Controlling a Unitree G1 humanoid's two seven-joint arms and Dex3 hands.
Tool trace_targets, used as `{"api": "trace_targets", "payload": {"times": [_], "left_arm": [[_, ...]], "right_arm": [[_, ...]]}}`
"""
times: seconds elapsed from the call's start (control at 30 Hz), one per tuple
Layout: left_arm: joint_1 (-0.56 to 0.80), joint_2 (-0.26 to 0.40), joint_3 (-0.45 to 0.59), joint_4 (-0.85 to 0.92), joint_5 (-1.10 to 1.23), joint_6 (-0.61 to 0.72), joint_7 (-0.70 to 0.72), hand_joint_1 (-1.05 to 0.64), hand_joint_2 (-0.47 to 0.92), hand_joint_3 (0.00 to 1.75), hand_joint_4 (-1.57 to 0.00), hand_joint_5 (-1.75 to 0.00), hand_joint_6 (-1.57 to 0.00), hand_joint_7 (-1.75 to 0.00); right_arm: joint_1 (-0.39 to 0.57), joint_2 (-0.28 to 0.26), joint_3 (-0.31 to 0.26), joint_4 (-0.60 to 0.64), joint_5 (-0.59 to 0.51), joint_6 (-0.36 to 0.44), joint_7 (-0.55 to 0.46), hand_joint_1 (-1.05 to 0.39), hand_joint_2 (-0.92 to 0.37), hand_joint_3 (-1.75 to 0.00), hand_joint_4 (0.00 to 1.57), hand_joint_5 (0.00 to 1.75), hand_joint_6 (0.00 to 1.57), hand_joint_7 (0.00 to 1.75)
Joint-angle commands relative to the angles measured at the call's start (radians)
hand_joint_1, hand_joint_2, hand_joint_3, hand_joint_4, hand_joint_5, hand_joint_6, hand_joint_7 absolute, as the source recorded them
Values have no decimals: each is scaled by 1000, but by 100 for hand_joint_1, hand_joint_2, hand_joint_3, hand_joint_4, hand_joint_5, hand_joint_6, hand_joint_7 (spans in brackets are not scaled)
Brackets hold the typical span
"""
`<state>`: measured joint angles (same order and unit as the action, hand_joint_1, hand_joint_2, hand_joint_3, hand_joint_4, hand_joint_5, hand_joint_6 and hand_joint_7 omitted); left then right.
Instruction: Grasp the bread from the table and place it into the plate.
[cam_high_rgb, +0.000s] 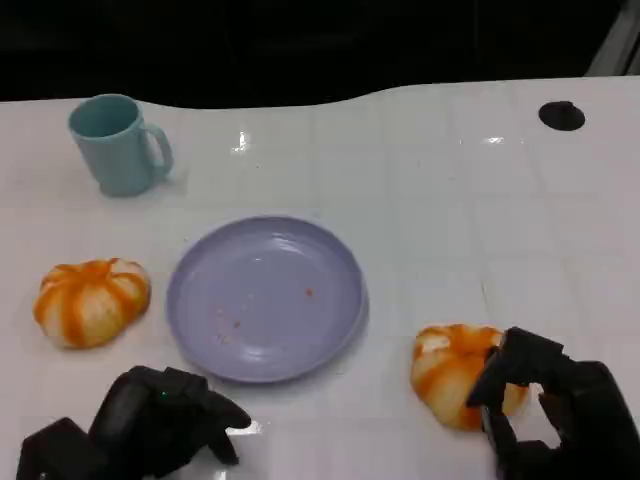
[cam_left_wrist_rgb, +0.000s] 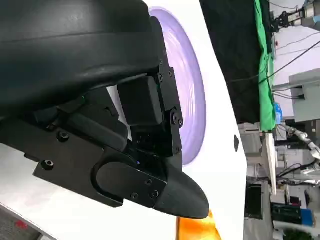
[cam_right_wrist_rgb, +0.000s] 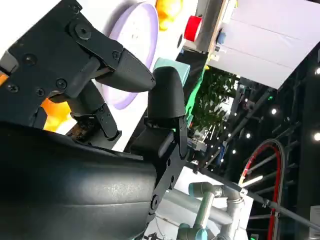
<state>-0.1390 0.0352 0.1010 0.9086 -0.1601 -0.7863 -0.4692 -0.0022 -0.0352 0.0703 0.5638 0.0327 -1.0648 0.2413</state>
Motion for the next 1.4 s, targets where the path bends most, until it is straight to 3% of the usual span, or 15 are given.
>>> {"api": "trace_targets", "payload": {"times": [0.03,0.2,0.33,0.47,0.57,0.7,0.8,0.9,1.2,1.4], "left_arm": [[4,17,5,-1,2,4,2,-105,92,9,-132,-101,-154,-30],[6,16,6,-3,-2,4,-2,-105,92,9,-132,-101,-154,-30],[7,16,4,-3,5,1,7,-105,92,8,-132,-101,-154,-30],[4,15,6,1,1,0,2,-105,92,9,-132,-100,-154,-30],[1,17,6,2,0,0,0,-105,92,9,-132,-101,-154,-30],[1,17,6,-1,-1,4,0,-105,92,9,-132,-101,-154,-30],[0,18,6,1,-2,-2,-4,-105,92,9,-132,-101,-154,-30],[-1,17,5,2,3,-2,2,-105,92,9,-132,-101,-154,-30],[-2,14,2,2,9,2,11,-105,92,9,-132,-101,-155,-30],[-2,11,2,4,10,-4,12,-105,92,9,-132,-101,-154,-30]], "right_arm": [[11,-8,-2,-14,24,-5,6,-26,-32,-145,93,175,79,151],[10,-19,4,-34,49,3,31,-24,-33,-142,87,175,77,144],[15,-46,-11,-95,-9,40,15,-27,-43,-122,74,149,78,111],[37,-78,-10,-200,-41,134,16,-39,-77,-52,61,121,72,80],[66,-139,-16,-351,-155,280,17,-53,-90,-29,45,103,54,65],[95,-207,-14,-544,-254,460,40,-59,-92,-20,38,76,44,41],[105,-280,-9,-670,-319,574,91,-59,-92,-16,25,47,38,13],[112,-340,-6,-765,-398,655,125,-61,-92,-15,19,27,34,3],[100,-425,35,-893,-580,797,166,-63,-92,-9,10,14,24,0],[58,-425,113,-867,-800,846,112,-66,-91,-5,6,11,18,0]]}}
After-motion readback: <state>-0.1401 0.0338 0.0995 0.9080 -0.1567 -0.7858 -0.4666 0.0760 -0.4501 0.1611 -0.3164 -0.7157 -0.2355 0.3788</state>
